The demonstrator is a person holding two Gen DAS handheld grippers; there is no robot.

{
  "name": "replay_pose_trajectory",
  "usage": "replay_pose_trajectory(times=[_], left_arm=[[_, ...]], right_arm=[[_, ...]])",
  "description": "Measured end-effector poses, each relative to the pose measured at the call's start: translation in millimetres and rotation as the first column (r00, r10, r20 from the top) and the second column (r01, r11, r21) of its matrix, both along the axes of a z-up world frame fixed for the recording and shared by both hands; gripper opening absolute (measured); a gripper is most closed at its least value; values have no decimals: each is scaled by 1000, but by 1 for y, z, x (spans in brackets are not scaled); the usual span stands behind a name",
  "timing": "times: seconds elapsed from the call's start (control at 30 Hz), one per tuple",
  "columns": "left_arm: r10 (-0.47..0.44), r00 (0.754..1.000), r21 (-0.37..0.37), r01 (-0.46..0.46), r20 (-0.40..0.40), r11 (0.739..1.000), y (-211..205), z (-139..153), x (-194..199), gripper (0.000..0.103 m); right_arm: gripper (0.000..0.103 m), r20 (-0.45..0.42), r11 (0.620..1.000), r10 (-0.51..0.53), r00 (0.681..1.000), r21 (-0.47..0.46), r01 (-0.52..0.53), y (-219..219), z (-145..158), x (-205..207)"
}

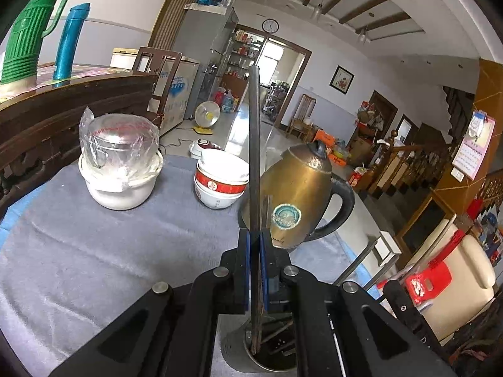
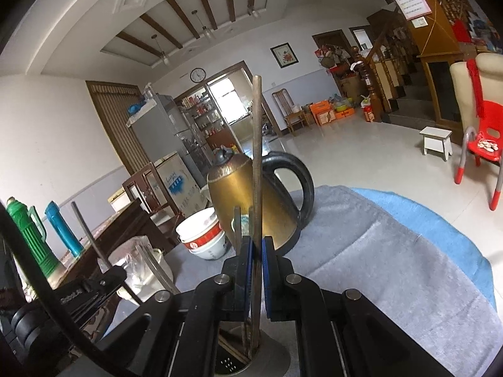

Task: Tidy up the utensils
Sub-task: 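Lower both chopsticks into the grey holder cup and open both tools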

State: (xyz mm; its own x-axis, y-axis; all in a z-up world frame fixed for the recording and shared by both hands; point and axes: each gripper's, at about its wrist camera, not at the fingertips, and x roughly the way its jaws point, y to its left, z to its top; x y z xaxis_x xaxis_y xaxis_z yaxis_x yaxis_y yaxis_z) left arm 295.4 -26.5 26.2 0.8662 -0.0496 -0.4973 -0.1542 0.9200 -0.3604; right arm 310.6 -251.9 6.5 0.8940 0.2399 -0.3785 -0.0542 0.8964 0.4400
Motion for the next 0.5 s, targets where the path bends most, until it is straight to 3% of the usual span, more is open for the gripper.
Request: replay_pose_trajectory(times=[0.5], left_arm=[[-52, 997, 27, 54, -53, 998, -9, -24, 6, 6]], right_arm=[[7, -58, 997, 63, 996, -44, -65, 22, -29, 3]])
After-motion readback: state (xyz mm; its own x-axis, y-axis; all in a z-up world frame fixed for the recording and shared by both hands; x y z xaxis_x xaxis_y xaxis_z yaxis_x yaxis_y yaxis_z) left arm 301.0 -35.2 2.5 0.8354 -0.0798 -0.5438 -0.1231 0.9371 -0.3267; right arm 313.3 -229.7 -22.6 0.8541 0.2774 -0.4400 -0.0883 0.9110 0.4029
